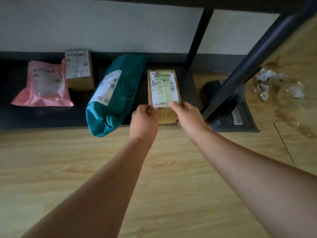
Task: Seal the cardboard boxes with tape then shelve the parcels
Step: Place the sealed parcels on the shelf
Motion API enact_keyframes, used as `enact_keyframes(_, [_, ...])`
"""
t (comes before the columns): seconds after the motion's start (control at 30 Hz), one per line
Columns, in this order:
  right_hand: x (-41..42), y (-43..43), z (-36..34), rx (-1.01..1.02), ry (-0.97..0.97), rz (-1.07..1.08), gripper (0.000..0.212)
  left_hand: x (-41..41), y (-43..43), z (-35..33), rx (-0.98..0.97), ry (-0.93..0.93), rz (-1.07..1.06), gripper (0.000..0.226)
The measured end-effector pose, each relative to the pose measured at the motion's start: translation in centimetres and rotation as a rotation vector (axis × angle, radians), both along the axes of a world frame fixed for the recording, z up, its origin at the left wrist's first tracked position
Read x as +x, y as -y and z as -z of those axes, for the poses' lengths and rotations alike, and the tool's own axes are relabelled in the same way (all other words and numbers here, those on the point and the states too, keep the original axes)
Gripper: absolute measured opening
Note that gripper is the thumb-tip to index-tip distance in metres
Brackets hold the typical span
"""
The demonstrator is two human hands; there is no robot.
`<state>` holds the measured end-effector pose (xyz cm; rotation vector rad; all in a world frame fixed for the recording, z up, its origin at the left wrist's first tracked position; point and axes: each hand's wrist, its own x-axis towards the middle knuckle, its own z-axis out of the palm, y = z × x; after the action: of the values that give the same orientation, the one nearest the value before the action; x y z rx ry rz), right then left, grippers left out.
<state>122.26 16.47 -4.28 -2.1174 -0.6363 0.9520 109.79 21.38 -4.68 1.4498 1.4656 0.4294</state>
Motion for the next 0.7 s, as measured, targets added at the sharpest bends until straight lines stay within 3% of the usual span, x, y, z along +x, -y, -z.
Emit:
enact_keyframes(0.2, [5.9, -7.8, 1.7, 0.121, 0.119, 0.052, 0.047, 6.0, -7.6, 1.2, 0.082, 0.103, 0.102, 0.035])
enact_keyframes(0.33, [6.0, -8.8, 1.7, 0.144, 0.145, 0.096, 0.055, 6.6, -9.1, 1.5, -0.035, 0.246, -0.008, 0.041])
enact_keyframes(0.7, [6.1, -10.7, 3.1, 0.188, 0.197, 0.118, 0.06, 7.4, -8.8, 2.7, 0.101, 0.155, 0.062, 0.038])
